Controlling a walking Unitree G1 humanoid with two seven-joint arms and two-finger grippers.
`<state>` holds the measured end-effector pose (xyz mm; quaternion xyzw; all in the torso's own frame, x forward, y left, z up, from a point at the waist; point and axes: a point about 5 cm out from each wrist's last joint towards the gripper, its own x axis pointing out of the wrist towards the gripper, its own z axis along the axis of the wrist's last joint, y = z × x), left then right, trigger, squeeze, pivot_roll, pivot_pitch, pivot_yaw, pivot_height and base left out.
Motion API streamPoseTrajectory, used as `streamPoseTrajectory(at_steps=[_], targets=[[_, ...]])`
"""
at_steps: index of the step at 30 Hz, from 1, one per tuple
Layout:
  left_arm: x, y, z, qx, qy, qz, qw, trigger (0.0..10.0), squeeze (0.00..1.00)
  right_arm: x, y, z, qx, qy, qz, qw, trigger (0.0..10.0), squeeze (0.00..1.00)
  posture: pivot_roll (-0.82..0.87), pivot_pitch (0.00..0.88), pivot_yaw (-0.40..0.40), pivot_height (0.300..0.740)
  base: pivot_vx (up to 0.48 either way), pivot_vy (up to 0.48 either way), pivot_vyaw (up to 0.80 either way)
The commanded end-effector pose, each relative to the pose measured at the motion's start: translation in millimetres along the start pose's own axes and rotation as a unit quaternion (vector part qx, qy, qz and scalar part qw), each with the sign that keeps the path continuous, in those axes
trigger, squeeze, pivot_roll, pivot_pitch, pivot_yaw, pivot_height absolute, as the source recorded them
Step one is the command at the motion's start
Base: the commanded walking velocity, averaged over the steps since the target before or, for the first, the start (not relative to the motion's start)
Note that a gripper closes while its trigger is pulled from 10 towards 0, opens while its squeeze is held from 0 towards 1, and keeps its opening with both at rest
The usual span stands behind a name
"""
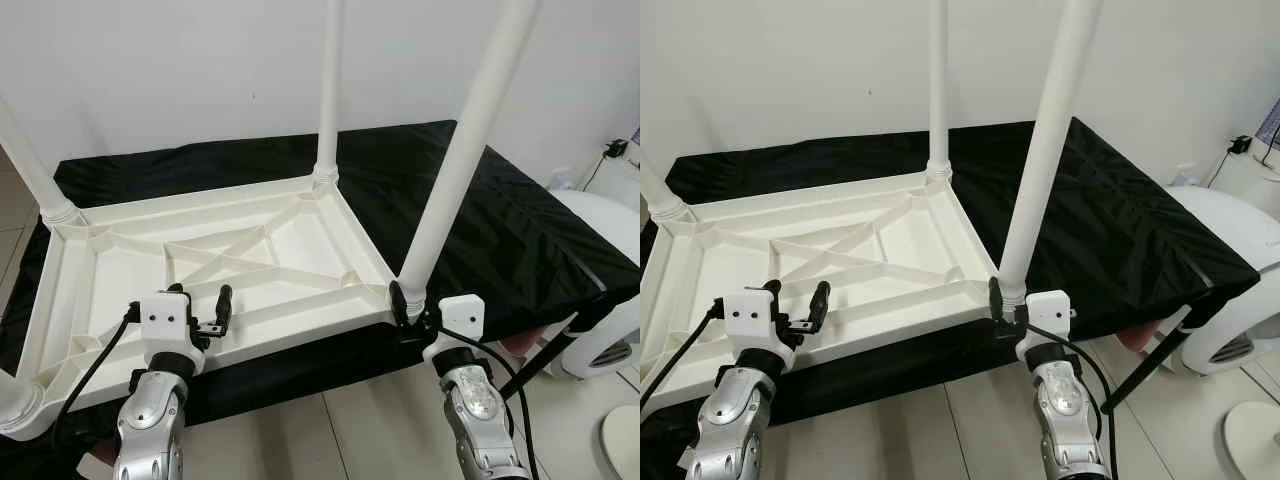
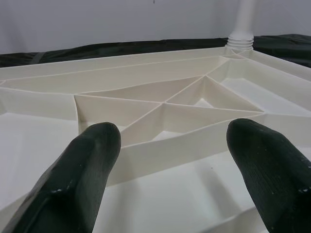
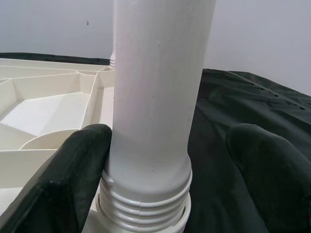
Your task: Building children table
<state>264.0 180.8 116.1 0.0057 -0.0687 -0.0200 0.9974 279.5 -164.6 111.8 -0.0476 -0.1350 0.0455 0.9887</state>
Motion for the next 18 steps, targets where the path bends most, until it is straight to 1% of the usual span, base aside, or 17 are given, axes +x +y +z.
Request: streamPoseTrajectory(at_steps=[1,8,9,10,12,14,18], targets=[[-3.5,10.7,0.5,-0.003,-0.004,0.103,0.995,10.0,0.0,-9.5,-16.6,-11.0,-0.003,0.031,-0.042,0.999,10.0,0.0,-0.05,0.026,0.023,0.74,0.0,0.0,0.0],[-1.8,11.5,4.4,-0.003,-0.011,0.107,0.994,10.0,0.0,-4.9,-17.8,-7.3,-0.002,0.022,-0.041,0.999,10.0,0.0,-0.05,0.023,0.021,0.74,0.0,0.0,0.0],[-1.0,11.0,5.9,-0.003,-0.014,0.107,0.994,10.0,0.0,-2.6,-16.4,-5.0,-0.001,0.018,-0.035,0.999,10.0,0.0,-0.05,0.023,0.021,0.74,0.0,0.0,0.0],[-0.5,9.5,8.8,-0.004,-0.018,0.106,0.994,10.0,0.0,0.3,-11.6,-1.4,0.004,0.011,-0.016,1.0,10.0,0.0,-0.05,0.02,0.019,0.74,0.0,0.0,0.0],[-0.5,9.3,9.3,-0.004,-0.019,0.105,0.994,10.0,0.0,0.6,-10.4,-0.8,0.005,0.009,-0.012,1.0,10.0,0.0,-0.05,0.02,0.019,0.74,0.0,0.0,0.0],[-0.8,7.0,10.3,-0.005,-0.021,0.103,0.994,10.0,0.0,-0.3,-3.1,-0.3,0.012,0.009,0.007,1.0,10.0,0.0,-0.04,0.02,0.016,0.74,0.0,0.0,0.0],[-1.2,5.7,10.5,-0.006,-0.022,0.101,0.995,10.0,0.0,-1.8,1.8,-0.8,0.016,0.01,0.019,1.0,10.0,0.0,-0.04,0.019,0.015,0.74,0.0,0.0,0.0]])
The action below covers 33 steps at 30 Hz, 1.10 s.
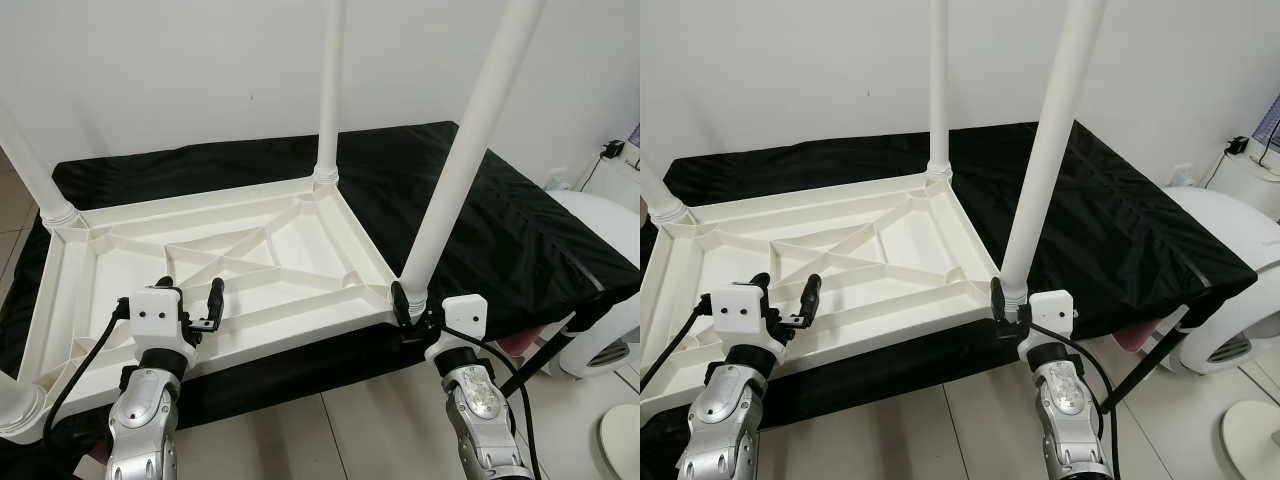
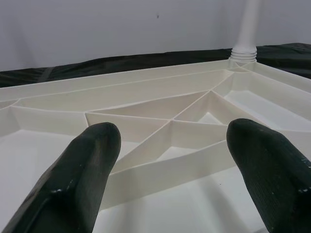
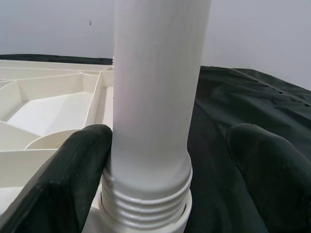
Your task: Building children table
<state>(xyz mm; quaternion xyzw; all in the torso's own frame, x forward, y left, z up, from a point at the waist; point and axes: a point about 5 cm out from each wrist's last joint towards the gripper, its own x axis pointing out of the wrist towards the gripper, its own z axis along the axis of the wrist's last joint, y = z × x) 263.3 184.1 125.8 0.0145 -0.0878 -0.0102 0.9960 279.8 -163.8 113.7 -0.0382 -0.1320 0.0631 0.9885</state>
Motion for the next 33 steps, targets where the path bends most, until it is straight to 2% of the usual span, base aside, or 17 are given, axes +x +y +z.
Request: streamPoseTrajectory(at_steps=[1,13,33], targets=[[-2.0,2.0,0.9,-0.013,-0.002,0.092,0.996,10.0,0.0,-3.4,2.2,-3.4,0.006,0.01,0.005,1.0,10.0,0.0,-0.04,0.02,0.015,0.74,0.0,0.0,0.0],[-2.9,-5.2,3.8,-0.005,-0.005,0.074,0.997,10.0,0.0,-1.8,13.0,0.4,0.016,0.005,0.045,0.999,10.0,0.0,-0.04,0.023,0.019,0.74,0.0,0.0,0.0],[-6.5,-10.2,-0.8,-0.002,0.005,0.067,0.998,10.0,0.0,5.5,16.0,11.4,0.021,-0.017,0.052,0.998,10.0,0.0,-0.04,0.029,0.02,0.74,0.0,0.0,0.0]])
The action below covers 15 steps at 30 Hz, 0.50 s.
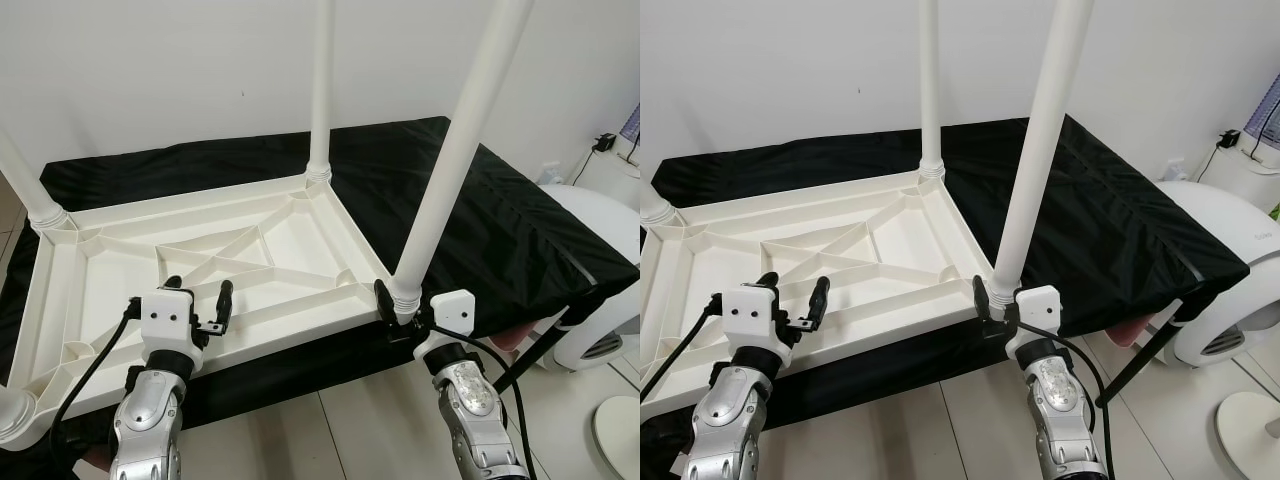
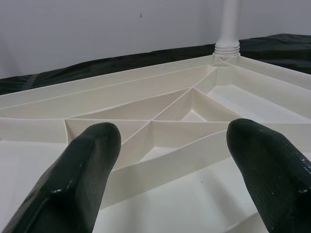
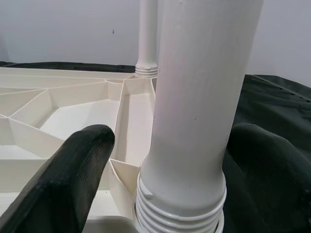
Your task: Building children table
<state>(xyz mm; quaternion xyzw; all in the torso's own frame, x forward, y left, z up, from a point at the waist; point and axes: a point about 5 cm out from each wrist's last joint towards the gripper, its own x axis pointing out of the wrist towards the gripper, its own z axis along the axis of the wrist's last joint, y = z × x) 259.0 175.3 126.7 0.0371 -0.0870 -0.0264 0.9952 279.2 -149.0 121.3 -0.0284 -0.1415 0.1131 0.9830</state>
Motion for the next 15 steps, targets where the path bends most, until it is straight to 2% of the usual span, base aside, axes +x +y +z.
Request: streamPoseTrajectory(at_steps=[1,15], targets=[[-2.7,-1.6,-2.5,-0.023,0.005,0.085,0.996,10.0,0.0,3.0,1.8,3.8,0.005,-0.006,0.004,1.0,10.0,0.0,-0.04,0.029,0.02,0.74,0.0,0.0,0.0],[-1.3,-4.1,1.5,-0.021,-0.005,0.081,0.996,10.0,0.0,5.8,2.6,5.8,0.006,-0.008,0.008,1.0,10.0,0.0,-0.04,0.027,0.014,0.74,0.0,0.0,0.0]])
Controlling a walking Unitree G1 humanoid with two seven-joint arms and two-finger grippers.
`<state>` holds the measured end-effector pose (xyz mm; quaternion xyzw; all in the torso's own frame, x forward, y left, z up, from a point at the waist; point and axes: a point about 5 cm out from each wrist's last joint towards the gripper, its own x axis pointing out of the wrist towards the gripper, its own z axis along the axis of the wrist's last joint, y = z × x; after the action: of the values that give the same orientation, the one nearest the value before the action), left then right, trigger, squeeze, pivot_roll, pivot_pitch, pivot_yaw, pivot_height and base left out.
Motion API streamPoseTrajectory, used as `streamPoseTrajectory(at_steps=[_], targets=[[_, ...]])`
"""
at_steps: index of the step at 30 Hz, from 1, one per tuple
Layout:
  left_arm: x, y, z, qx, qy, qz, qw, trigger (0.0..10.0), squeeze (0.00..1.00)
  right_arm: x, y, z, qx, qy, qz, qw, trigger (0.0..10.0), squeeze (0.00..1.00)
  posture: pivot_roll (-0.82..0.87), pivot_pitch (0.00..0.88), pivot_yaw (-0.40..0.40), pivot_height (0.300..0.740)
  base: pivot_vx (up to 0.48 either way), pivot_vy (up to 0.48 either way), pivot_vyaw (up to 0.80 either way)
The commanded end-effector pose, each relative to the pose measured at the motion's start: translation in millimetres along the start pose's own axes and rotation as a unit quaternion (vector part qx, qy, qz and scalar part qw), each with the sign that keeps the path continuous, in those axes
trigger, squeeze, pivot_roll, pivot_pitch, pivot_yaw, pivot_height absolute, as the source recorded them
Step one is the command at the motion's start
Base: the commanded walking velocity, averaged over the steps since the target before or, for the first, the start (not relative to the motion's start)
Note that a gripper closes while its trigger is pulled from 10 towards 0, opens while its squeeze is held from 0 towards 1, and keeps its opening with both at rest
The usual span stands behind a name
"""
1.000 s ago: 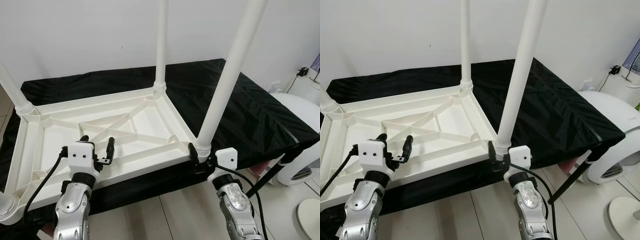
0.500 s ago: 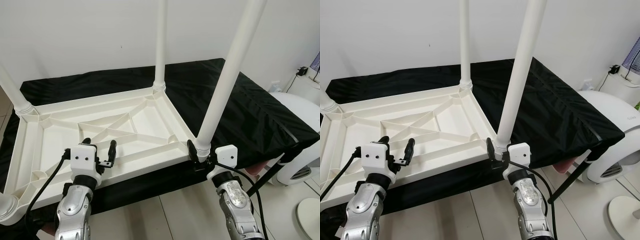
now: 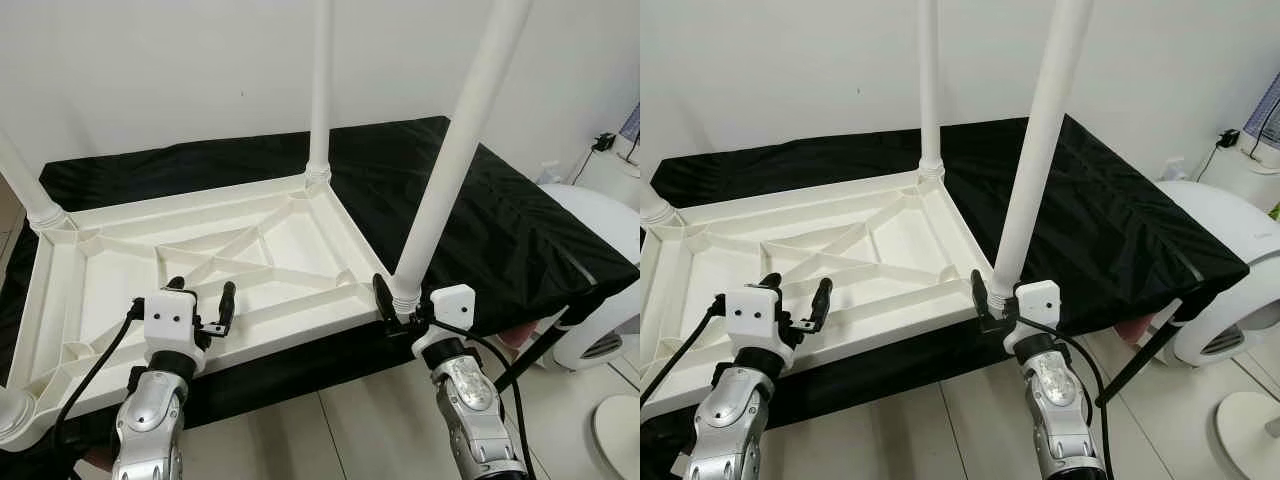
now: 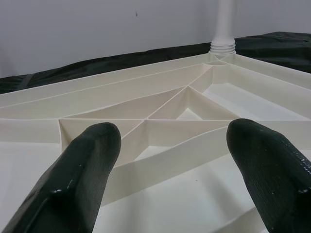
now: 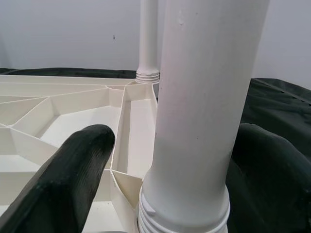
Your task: Building children table
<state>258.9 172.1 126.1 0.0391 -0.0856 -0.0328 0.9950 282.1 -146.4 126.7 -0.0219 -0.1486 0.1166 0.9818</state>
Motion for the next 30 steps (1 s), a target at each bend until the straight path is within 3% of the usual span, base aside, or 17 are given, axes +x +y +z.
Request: streamPoseTrajectory(at_steps=[1,30], targets=[[-1.0,-0.7,2.3,-0.023,-0.008,0.088,0.996,10.0,0.0,1.2,1.1,1.5,0.0,0.0,0.005,1.0,10.0,0.0,-0.04,0.028,0.013,0.74,0.0,0.0,0.0],[0.8,-2.9,6.5,-0.027,-0.015,0.088,0.996,10.0,0.0,2.5,1.5,1.7,0.001,0.0,0.006,1.0,10.0,0.0,-0.03,0.026,0.011,0.74,0.0,0.0,0.0]])
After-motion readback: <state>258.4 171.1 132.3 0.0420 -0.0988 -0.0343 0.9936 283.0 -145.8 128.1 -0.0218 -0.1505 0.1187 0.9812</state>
